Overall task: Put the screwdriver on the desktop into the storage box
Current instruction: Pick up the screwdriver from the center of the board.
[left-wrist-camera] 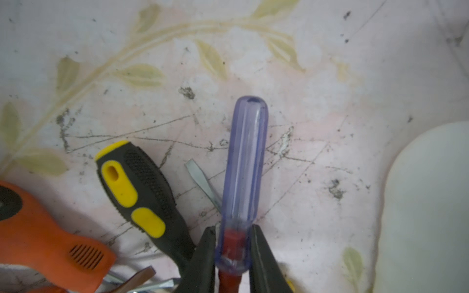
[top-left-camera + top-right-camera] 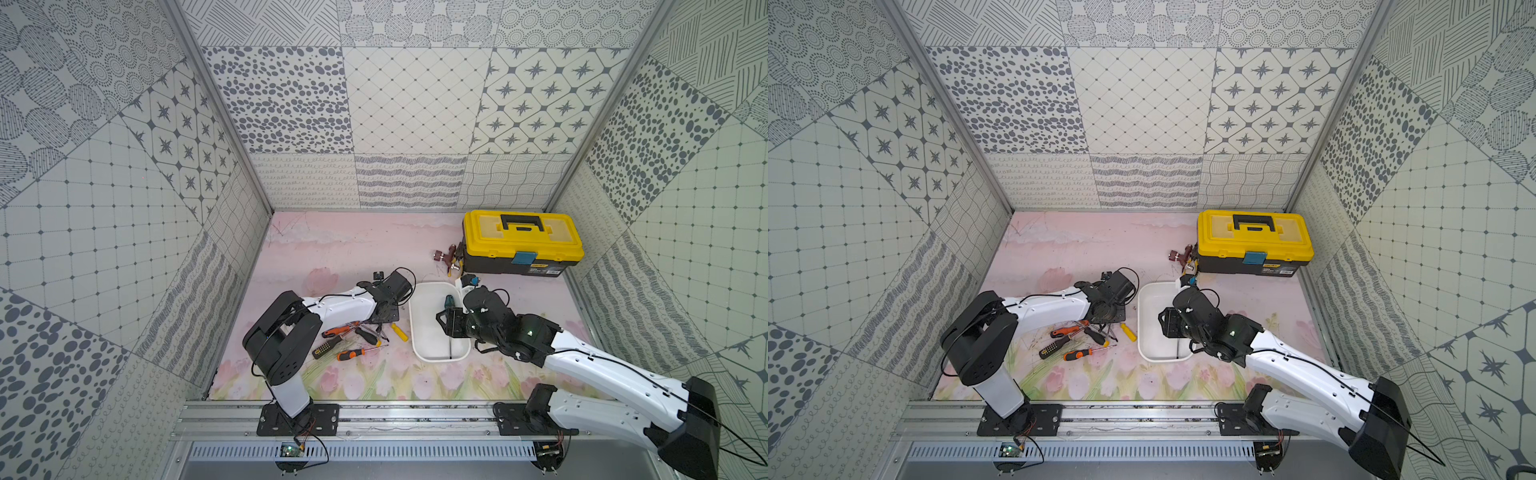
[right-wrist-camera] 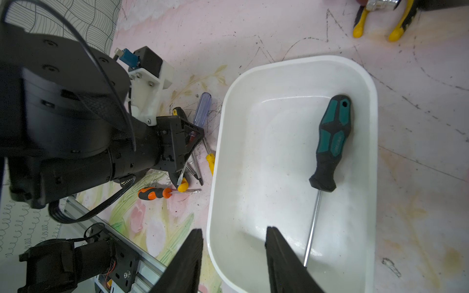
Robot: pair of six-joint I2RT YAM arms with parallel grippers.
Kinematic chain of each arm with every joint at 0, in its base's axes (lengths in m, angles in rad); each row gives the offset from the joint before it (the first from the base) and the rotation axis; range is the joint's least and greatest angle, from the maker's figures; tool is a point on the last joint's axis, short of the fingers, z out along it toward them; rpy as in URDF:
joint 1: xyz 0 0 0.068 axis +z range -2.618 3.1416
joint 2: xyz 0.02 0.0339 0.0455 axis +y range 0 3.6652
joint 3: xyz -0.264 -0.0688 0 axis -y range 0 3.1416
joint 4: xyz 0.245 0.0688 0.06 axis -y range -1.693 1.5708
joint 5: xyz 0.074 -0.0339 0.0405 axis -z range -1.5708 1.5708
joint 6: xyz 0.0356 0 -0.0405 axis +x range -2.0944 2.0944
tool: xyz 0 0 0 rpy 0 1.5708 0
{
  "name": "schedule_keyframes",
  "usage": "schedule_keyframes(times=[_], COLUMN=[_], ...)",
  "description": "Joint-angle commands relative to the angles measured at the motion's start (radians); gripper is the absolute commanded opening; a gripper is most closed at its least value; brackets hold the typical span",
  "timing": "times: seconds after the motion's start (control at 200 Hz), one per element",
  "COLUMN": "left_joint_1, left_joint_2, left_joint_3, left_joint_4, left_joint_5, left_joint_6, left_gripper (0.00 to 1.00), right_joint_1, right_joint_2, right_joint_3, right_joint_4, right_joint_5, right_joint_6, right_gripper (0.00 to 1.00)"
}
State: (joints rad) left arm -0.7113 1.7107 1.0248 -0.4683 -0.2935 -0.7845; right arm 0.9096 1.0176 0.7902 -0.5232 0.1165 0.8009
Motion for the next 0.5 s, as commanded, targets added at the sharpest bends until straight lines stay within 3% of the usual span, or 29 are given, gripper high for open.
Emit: schedule_keyframes(times=[0.0,0.12,0.195,0.32,0.49], left_joint_1=[0.003,-0.005,-0.002,-0.004,-0.003], left_joint_2=[-0.116,-0.283,-0.412,-0.584,-0.662], left_joint_3=[-0.013,-0.030,-0.077,-0.191,-0.369], left_joint_4=[-0.052,-0.062,0.011,0.301,0.793], left_joint_5=[-0.011,-0.028,0.034,0.286,0.559], left_joint_6=[-0.047,-0.081,-0.095,-0.139,-0.366], left_gripper=[0.00,0.00,0.00,0.00,0.00], right_joint_1=[0.010,0.021,0.022,0.022,0.022], right_joint_2=[-0.014,-0.011,-0.020,-0.040,-0.044], right_joint_3=[0.007,0.009,-0.011,-0.053,-0.080], right_joint_4=[0.055,0.104,0.181,0.344,0.479], right_joint_5=[-0.028,-0.082,-0.161,-0.319,-0.432], right_joint_6=[-0.003,-0.021,-0.033,-0.033,-0.011], right_gripper=[0.46,0.46,0.48,0.61,0.73])
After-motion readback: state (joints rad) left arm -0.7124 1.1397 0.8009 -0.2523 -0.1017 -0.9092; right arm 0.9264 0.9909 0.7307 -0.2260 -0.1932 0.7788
